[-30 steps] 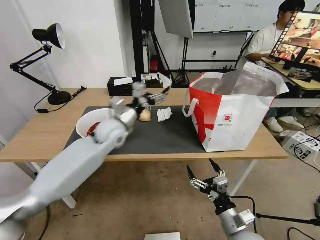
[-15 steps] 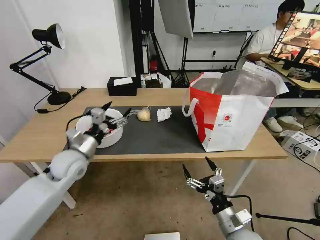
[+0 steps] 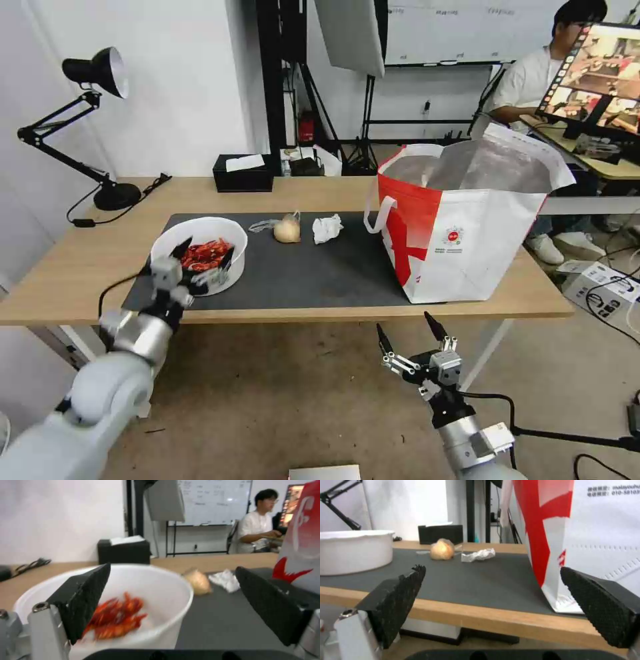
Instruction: Pick up the trash from the table and place it into the takeout bag.
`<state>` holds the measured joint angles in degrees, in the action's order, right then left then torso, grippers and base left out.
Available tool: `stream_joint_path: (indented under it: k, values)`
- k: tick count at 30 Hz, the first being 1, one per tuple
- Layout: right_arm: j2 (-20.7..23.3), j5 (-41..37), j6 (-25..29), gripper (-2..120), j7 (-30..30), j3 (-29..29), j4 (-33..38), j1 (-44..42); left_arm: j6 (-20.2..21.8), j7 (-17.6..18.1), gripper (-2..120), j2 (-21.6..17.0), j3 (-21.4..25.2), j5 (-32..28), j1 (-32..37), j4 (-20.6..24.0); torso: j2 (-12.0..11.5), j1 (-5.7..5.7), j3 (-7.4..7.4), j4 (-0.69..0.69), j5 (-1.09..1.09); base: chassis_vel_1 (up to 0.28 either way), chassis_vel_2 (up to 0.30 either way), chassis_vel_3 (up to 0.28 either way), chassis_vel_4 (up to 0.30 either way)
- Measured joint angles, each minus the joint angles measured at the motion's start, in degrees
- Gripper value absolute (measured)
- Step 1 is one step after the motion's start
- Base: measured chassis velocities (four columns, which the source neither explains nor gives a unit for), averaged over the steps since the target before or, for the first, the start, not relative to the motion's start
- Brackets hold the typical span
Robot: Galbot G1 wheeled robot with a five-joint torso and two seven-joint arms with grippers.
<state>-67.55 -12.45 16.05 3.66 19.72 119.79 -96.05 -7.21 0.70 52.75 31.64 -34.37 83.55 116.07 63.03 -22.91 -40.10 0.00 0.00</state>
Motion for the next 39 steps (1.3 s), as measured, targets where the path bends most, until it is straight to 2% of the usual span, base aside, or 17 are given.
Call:
stream_joint_path:
  k: [6, 22, 39]
  values:
    - [-0.5, 0.1, 0.0, 100, 0.6, -0.1, -1.0, -0.2, -2.8, -1.6, 100, 5.4, 2.8, 4.3, 7.8, 0.3, 0.0, 0.00, 0.00, 0.00, 0.00, 0.000, 0.000, 0.000, 0.000]
    - [-0.4, 0.3, -0.5, 100, 0.5, -0.7, -1.8, -0.8, -3.9, -2.4, 100, 10.5, 4.6, 9.0, 14.6, -0.9, 0.0, 0.00, -0.01, 0.00, 0.00, 0.000, 0.000, 0.000, 0.000]
    - [-0.2, 0.2, -1.7, 100, 0.4, -1.8, -2.1, -0.3, -4.6, -2.8, 100, 10.8, 5.2, 9.1, 15.0, -1.8, 0.0, -0.01, -0.01, -0.01, 0.00, 0.000, 0.000, 0.000, 0.000]
